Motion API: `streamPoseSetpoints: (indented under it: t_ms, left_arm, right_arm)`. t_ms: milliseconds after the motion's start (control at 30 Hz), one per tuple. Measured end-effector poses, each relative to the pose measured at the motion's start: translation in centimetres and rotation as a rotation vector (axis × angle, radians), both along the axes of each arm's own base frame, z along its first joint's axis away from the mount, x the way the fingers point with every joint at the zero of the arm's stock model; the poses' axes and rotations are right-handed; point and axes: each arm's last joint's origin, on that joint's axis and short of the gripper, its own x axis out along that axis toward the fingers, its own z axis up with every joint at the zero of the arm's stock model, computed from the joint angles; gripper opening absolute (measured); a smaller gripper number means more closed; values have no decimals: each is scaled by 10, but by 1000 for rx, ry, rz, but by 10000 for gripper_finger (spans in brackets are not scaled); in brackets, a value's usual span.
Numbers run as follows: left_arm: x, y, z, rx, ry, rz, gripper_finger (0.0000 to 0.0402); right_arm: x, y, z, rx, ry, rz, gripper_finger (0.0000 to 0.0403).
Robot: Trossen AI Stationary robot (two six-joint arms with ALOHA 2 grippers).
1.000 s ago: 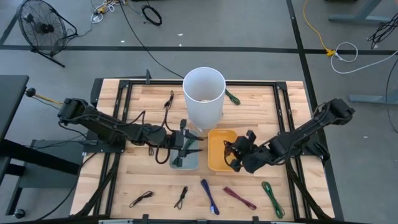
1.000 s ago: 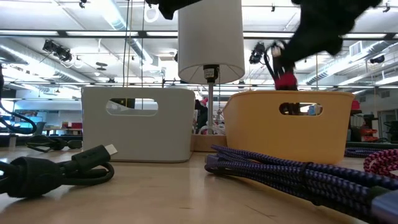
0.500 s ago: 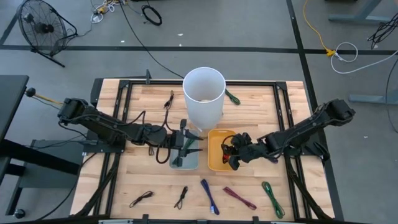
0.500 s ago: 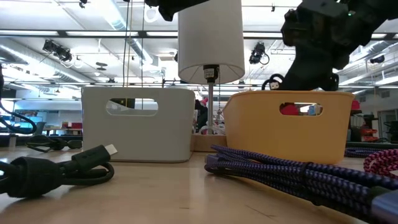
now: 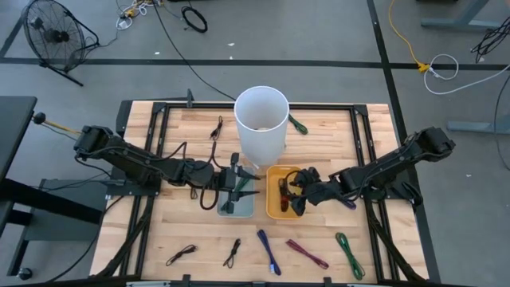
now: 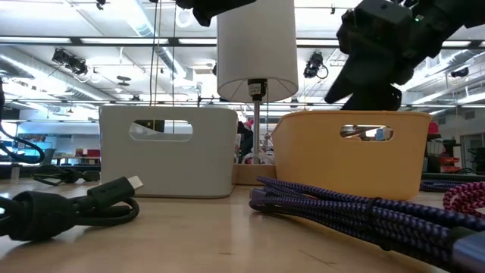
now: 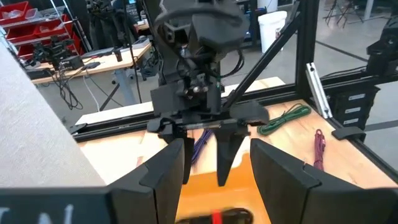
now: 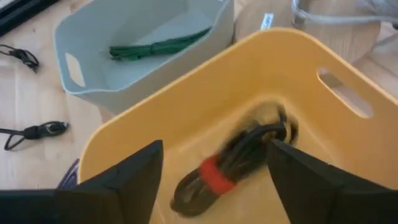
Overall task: Pick & Place USB Port
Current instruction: Put the black charger cable into the yellow bin, then put the blue charger cable into the gray bin
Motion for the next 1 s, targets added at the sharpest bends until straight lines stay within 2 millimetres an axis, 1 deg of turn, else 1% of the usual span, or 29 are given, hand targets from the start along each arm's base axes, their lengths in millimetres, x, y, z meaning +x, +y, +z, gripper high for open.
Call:
streamPoseSetpoints:
  t_ms: [100,233,367,500,667,800,933,1000]
  left_arm:
    - [0,0,-1,1,12,9,190]
    - [0,0,-2,-17,21,13,190]
    - [0,0,-2,-17,23,13,190]
    - [0,0,-3,-15,28,13,190]
    - [-1,0,-4,-13,36,13,190]
    - [-1,0,-4,-12,40,13,190]
    - [-1,0,-4,-11,43,13,190]
    - [-1,0,-4,-11,44,13,190]
  right_arm:
    - [3,0,4,-10,-4,28,296]
    - [-1,-4,10,8,83,70,282]
    - [-11,-12,22,7,171,37,261]
    - [-26,-21,32,-8,256,1,242]
    - [-50,-29,27,27,467,-96,227]
    - [-62,-30,23,108,607,-142,224]
    - [-67,-29,21,147,657,-160,224]
    - [-69,-29,16,150,666,-169,224]
